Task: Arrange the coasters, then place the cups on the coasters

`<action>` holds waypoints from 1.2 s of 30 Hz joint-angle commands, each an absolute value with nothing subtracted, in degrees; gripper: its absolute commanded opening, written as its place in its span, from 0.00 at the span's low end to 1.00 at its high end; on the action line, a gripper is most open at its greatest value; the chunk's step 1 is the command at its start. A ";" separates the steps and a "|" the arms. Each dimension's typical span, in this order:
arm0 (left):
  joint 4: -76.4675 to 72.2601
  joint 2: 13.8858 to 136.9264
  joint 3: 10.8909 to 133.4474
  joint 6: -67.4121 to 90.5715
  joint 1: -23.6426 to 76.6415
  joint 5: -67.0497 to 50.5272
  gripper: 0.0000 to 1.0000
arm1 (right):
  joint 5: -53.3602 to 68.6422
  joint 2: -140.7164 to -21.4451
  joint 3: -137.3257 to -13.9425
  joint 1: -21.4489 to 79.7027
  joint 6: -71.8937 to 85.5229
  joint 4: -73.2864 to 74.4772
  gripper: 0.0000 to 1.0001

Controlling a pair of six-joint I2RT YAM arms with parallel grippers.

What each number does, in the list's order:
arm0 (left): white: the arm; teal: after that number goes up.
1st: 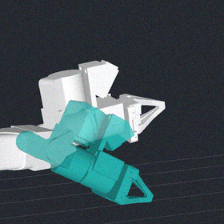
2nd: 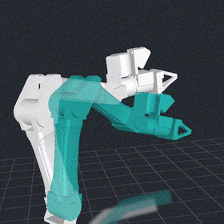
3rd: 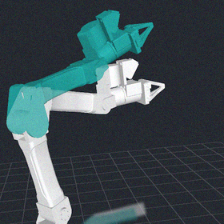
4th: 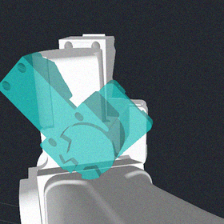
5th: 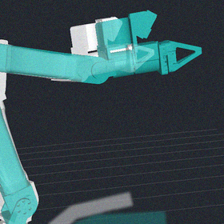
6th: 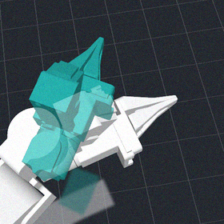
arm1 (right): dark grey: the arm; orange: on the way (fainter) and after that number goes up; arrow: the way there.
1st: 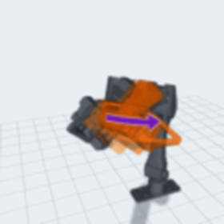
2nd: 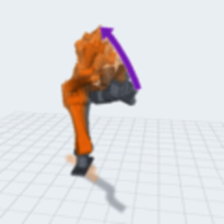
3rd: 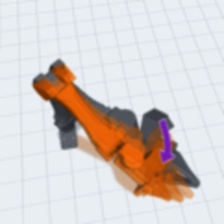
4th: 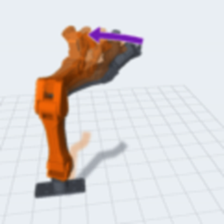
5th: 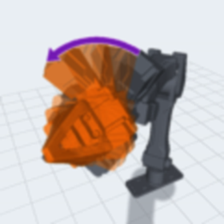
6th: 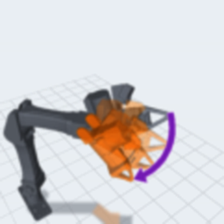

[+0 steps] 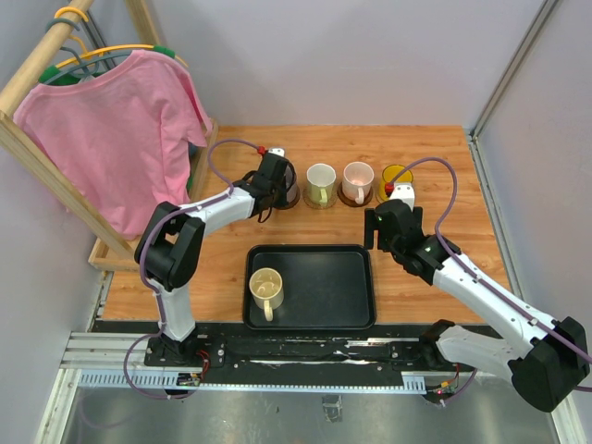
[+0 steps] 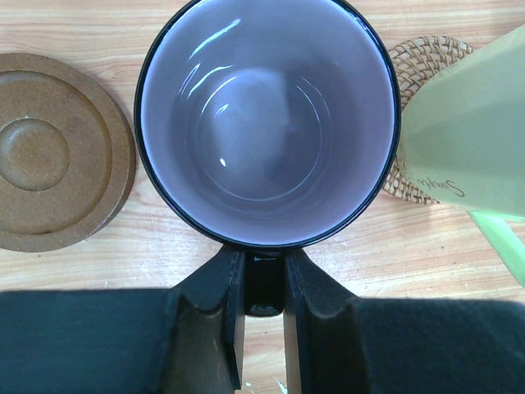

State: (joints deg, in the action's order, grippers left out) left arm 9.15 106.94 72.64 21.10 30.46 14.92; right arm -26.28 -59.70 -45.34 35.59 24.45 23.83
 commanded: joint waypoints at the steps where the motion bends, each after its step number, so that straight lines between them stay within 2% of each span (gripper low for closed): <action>1: 5.49 106.49 74.30 21.57 30.06 16.12 0.00 | -26.16 -59.57 -46.58 34.68 25.89 23.18 0.84; 9: 6.52 106.41 74.19 21.63 30.06 17.24 0.04 | -23.14 -59.84 -46.75 34.71 26.15 22.80 0.83; 12: 6.51 106.52 74.10 21.77 30.06 16.70 0.11 | -23.03 -59.77 -46.76 34.68 26.10 22.82 0.83; 18: 6.59 106.20 73.61 22.13 30.06 15.28 0.33 | -23.07 -59.12 -46.52 34.64 26.43 22.76 0.83; 22: 6.51 105.70 73.12 22.10 30.06 14.99 0.44 | -23.03 -58.79 -46.16 34.64 26.70 22.67 0.83; 26: 6.59 104.87 72.31 22.30 30.06 15.29 0.49 | -22.95 -58.62 -45.89 34.66 26.89 22.61 0.83; 36: 6.47 101.62 70.14 23.20 30.06 12.71 0.52 | -22.47 -58.45 -45.86 34.69 27.14 22.57 0.83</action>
